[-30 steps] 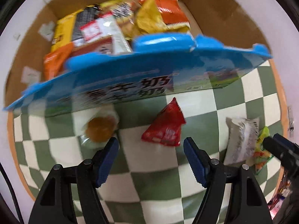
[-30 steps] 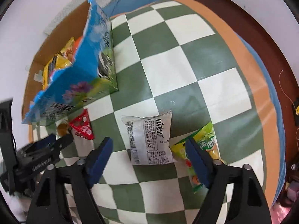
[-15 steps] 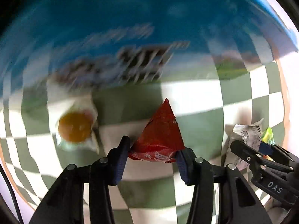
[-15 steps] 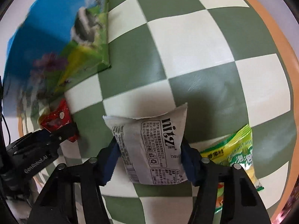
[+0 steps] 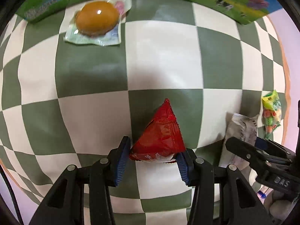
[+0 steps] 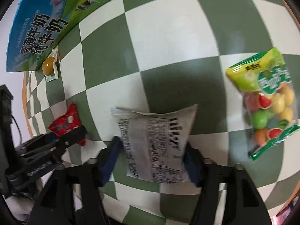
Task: Organize snacks
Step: 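Grasp the red triangular packet with the left gripper while the right gripper grasps the white mtz packet, then carry both packets into the box and open both grippers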
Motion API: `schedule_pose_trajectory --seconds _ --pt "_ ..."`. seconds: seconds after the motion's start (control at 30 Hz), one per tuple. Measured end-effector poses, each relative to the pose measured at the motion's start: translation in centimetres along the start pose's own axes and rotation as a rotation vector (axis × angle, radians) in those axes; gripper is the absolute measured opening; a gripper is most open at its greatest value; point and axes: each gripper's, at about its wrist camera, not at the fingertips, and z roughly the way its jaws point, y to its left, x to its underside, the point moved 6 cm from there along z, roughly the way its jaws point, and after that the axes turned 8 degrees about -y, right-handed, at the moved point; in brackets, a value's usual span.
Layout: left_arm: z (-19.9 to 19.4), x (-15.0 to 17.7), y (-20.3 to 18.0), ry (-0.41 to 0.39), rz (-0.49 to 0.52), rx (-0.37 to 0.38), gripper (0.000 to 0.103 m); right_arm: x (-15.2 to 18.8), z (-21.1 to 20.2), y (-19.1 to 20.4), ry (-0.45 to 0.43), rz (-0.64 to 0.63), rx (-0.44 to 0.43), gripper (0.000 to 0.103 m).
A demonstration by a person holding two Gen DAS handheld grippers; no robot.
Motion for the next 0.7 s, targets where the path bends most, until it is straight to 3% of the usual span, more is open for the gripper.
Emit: schedule_pose_trajectory --seconds 0.1,0.2,0.33,0.57,0.7 --pt "-0.3 0.9 -0.3 -0.011 -0.002 -0.005 0.044 0.0 0.4 0.3 0.006 -0.024 0.03 0.074" --pt "-1.0 0.2 -0.6 -0.027 0.0 -0.007 0.044 0.0 0.5 1.1 -0.023 -0.093 0.099 0.057" --pt "-2.7 -0.9 -0.6 -0.053 -0.002 0.004 0.044 0.5 -0.1 1.4 -0.057 -0.145 0.125 0.051" --pt "-8.7 -1.9 -1.6 -0.14 0.007 0.074 0.044 0.5 -4.8 1.9 -0.106 -0.139 0.038 0.05" --pt "-14.2 -5.4 -1.2 -0.232 0.019 0.123 0.044 -1.6 -10.0 4.6 -0.187 -0.159 -0.06 0.05"
